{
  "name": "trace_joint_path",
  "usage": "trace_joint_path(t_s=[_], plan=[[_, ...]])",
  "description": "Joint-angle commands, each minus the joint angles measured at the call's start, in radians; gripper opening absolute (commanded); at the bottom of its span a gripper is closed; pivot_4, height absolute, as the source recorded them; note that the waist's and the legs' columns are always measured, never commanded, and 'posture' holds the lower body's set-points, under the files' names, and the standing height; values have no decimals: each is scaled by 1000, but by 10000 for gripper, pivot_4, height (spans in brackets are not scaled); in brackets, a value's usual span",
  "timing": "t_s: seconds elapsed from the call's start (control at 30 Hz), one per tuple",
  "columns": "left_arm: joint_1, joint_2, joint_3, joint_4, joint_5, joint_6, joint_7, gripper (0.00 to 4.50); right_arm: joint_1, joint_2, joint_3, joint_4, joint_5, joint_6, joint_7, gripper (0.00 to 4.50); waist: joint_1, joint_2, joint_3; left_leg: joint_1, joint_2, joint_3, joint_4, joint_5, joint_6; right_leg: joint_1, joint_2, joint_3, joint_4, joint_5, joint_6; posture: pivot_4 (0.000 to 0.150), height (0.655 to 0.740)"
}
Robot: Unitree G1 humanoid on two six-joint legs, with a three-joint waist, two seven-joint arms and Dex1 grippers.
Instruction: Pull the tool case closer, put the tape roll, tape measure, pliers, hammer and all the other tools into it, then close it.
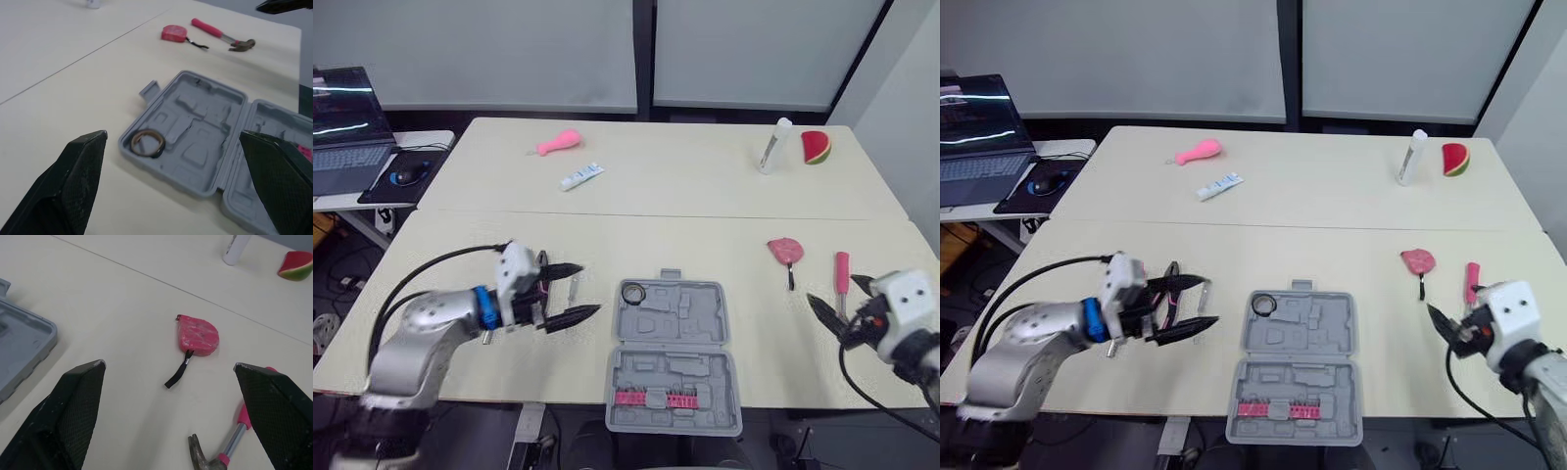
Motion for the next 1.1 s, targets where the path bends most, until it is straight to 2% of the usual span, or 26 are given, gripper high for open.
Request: trace_joint_path(t_s=[0.03, 0.07, 0.13, 0.23, 0.63, 0.77, 1.0, 1.1], plan=[[-95, -11, -74, -32, 13, 33, -11, 45000, -84, -8, 56, 49, -46, 90, -78, 44763, 1, 0, 0, 0, 0, 0, 0, 0, 0, 0, 0, 0, 0, 0, 0, 1500, 7400], [-124, -21, -91, -33, 9, 46, -11, 45000, -111, -7, 77, 73, -55, 104, -88, 44763, 1, 0, 0, 0, 0, 0, 0, 1, -2, 0, 0, 0, 0, 0, 0, 1500, 7400], [-171, -38, -123, -36, 10, 62, -12, 45000, -168, 8, 107, 122, -73, 119, -119, 40962, 1, 0, 0, -1, -1, 0, 0, 1, -2, 0, 0, 0, -1, 0, 0, 1500, 7400], [-222, -60, -167, -52, 9, 91, -14, 45000, -251, 25, 148, 203, -88, 140, -143, 32036, 0, 0, 0, -4, -1, 0, 1, 2, -3, -2, 0, 0, -1, 0, 0, 1500, 7400], [-336, -163, -267, -86, 9, 188, 31, 45000, -509, 106, 283, 595, -234, 56, -272, 32036, 1, 0, 0, -8, -1, 1, 3, 2, -3, -5, 0, 0, 0, 0, 0, 1500, 7400], [-350, -184, -285, -84, 15, 191, 35, 45000, -575, 131, 290, 732, -260, 3, -301, 32036, 0, 0, 0, -11, -1, 1, 3, 2, -3, -8, 1, 0, 1, 0, 0, 1500, 7400], [-357, -198, -293, -86, 17, 197, 39, 45000, -616, 168, 267, 857, -243, -34, -304, 32036, -1, 0, 0, -12, -1, 3, 4, 2, -3, -9, 1, 0, 2, 0, 0, 1500, 7400], [-356, -199, -293, -91, 15, 200, 37, 45000, -623, 191, 237, 871, -225, -20, -317, 26009, 0, 0, 0, -12, 0, 3, 5, 2, -3, -9, 1, 0, 4, 0, 0, 1500, 7400]])
